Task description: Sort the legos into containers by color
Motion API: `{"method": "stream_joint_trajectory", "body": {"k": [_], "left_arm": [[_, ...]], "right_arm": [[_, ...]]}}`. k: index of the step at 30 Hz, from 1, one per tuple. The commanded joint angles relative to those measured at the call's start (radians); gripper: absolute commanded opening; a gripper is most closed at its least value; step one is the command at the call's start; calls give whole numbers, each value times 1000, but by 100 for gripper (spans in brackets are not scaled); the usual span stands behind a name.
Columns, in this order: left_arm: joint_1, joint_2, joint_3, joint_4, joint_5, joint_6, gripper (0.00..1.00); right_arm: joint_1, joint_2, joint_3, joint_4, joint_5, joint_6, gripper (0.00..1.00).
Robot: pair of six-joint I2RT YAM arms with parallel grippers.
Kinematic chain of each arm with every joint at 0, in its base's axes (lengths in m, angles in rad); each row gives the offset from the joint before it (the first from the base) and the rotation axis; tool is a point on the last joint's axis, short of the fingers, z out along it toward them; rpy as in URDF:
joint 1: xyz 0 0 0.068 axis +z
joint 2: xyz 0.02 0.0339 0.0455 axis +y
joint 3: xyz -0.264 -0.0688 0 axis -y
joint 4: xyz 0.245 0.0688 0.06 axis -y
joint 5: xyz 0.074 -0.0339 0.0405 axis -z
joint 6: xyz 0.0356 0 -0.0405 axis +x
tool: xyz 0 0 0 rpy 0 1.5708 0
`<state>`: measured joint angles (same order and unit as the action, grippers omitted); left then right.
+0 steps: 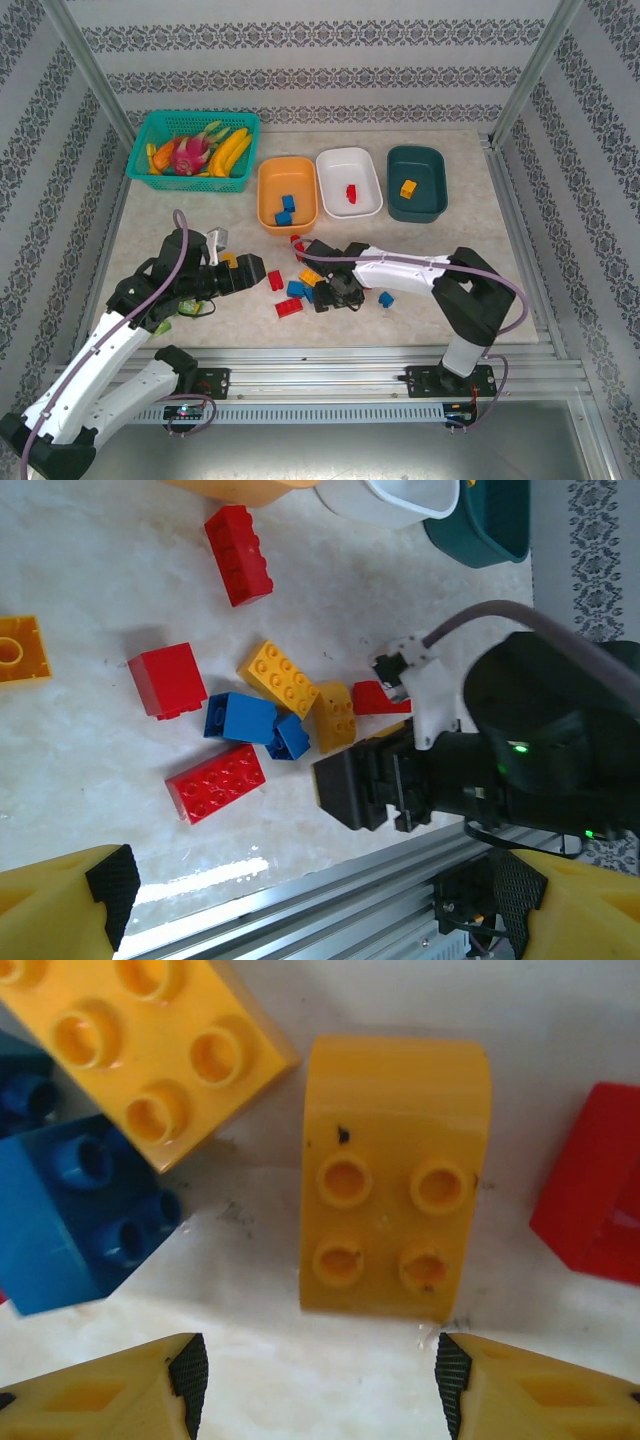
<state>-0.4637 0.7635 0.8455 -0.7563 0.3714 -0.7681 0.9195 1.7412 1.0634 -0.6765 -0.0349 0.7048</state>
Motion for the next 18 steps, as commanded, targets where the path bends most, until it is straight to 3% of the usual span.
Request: {"method": "stream_joint_trajectory", "body": {"k": [1, 12, 18], "left_arm": [[-8, -2, 14, 34, 21, -8, 94], [-8, -2, 35, 47, 17, -18, 94], [-7, -1, 47, 41, 14, -13, 94]], "right_arm": [[-10, 31, 34, -19, 67, -36, 63], [-51, 100, 97, -3, 93, -85, 58], [-75, 140, 129, -8, 76, -95, 43]]}}
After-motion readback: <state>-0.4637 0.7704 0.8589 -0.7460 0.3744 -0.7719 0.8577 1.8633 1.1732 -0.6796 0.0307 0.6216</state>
